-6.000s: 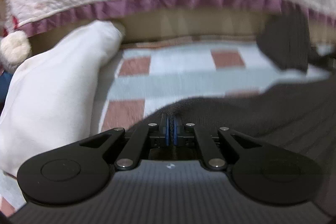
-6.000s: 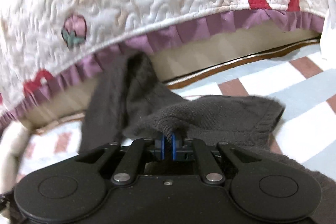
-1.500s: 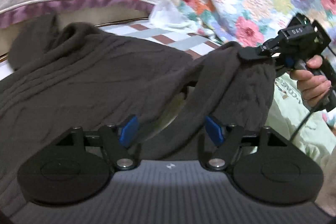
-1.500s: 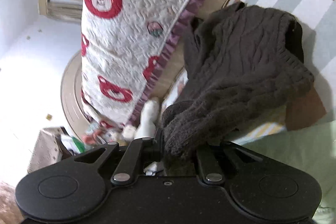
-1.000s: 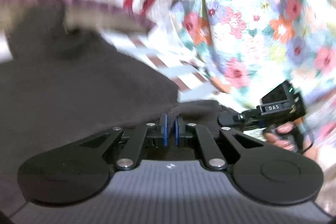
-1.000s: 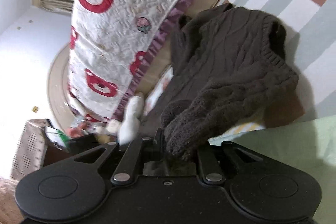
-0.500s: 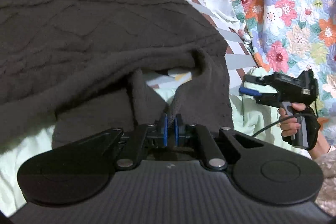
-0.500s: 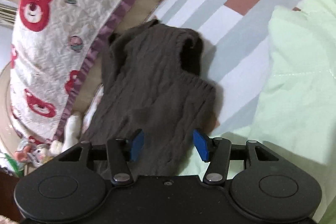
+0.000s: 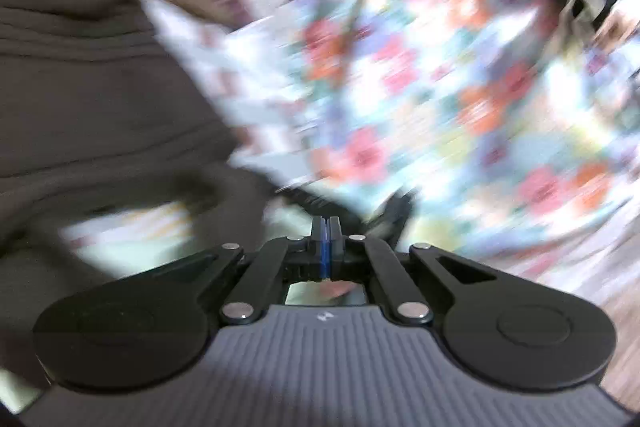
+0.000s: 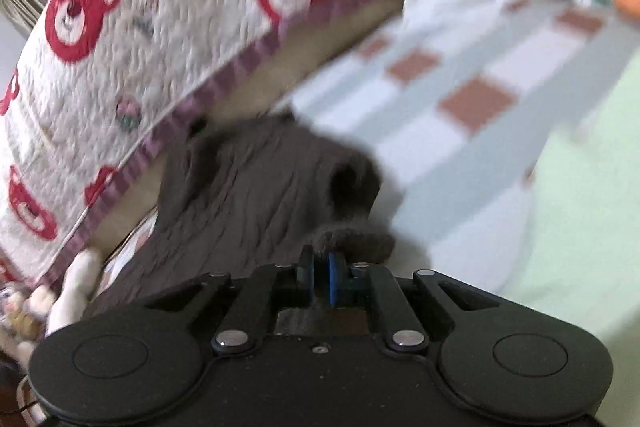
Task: Fold clothes
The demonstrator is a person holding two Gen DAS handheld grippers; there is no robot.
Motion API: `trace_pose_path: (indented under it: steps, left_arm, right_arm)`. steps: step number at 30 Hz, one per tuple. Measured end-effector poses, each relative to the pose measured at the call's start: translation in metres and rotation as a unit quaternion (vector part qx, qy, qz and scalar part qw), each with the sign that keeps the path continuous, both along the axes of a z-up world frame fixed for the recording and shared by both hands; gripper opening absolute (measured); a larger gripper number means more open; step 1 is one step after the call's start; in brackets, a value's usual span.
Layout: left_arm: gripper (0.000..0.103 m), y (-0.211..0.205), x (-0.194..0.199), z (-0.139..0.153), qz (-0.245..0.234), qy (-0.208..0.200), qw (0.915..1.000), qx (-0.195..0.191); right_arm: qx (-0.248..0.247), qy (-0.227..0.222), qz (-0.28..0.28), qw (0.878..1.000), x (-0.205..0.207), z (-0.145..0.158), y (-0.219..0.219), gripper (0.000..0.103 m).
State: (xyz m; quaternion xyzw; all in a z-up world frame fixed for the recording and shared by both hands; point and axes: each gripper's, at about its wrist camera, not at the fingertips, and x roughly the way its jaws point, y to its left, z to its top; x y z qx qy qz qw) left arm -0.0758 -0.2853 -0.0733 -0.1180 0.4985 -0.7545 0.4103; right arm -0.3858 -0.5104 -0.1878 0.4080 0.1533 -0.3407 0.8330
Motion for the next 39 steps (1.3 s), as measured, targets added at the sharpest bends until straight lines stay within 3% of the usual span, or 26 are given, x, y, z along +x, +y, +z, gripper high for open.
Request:
trace_pose_path:
  steps: [2, 4, 7, 8, 11, 14, 16, 18, 23, 28, 29, 31, 33, 35, 39]
  left_arm:
    - [0.0, -0.022, -0.021, -0.012, 0.005, -0.022, 0.9991, 0.035]
    - [0.002, -0.037, -0.042, -0.036, 0.001, -0.108, 0.9893, 0.098]
    - [0.008, -0.033, -0.047, -0.049, 0.025, -0.255, 0.9574, 0.133]
    - [0.015, -0.027, -0.041, -0.048, 0.037, -0.286, 0.9473, 0.14]
    - [0.045, -0.005, -0.004, -0.042, 0.081, -0.302, 0.9379, 0.151]
    - [0.048, 0.015, 0.033, -0.044, 0.126, -0.302, 0.9256, 0.191]
    - [0.048, 0.023, 0.046, -0.053, 0.141, -0.303, 0.9148, 0.226]
    - [0.048, 0.026, 0.058, -0.063, 0.153, -0.298, 0.9061, 0.259]
    - [0.048, 0.04, 0.073, -0.079, 0.167, -0.265, 0.9047, 0.289]
    - [0.049, 0.043, 0.079, -0.076, 0.18, -0.28, 0.9, 0.282]
    - [0.049, 0.044, 0.08, -0.076, 0.184, -0.279, 0.9002, 0.279]
    - [0.049, 0.048, 0.083, -0.073, 0.195, -0.276, 0.9011, 0.271]
    - [0.049, 0.053, 0.089, -0.068, 0.214, -0.273, 0.9022, 0.256]
    - [0.049, 0.056, 0.094, -0.062, 0.233, -0.271, 0.9029, 0.239]
    - [0.055, 0.052, 0.099, -0.058, 0.243, -0.266, 0.9073, 0.217]
  right_arm:
    - [-0.023, 0.005, -0.021, 1.0, -0.008, 0.013, -0.004, 0.007]
    - [-0.028, 0.032, -0.034, 0.999, -0.012, 0.015, -0.008, 0.007]
    - [-0.045, 0.104, -0.02, 0.993, -0.002, 0.01, -0.005, 0.007]
    - [-0.057, 0.131, -0.011, 0.99, 0.003, 0.01, -0.002, 0.007]
    - [-0.103, 0.206, 0.005, 0.973, 0.02, 0.018, 0.014, 0.014]
    - [-0.128, 0.207, 0.077, 0.967, 0.04, 0.032, 0.035, 0.019]
    - [-0.122, 0.216, 0.134, 0.959, 0.067, 0.027, 0.046, 0.049]
    - [-0.116, 0.223, 0.191, 0.949, 0.093, 0.023, 0.057, 0.054]
    - [-0.098, 0.239, 0.331, 0.908, 0.159, 0.012, 0.084, 0.055]
    - [-0.077, 0.247, 0.462, 0.849, 0.223, 0.0, 0.11, 0.062]
    - [-0.056, 0.22, 0.478, 0.849, 0.22, 0.0, 0.107, 0.062]
    - [-0.014, 0.165, 0.508, 0.846, 0.216, 0.0, 0.1, 0.023]
    - [0.029, 0.109, 0.535, 0.838, 0.211, 0.0, 0.094, 0.015]
    - [0.081, 0.052, 0.56, 0.823, 0.2, 0.006, 0.088, 0.015]
    - [0.157, -0.016, 0.622, 0.767, 0.169, 0.026, 0.088, 0.014]
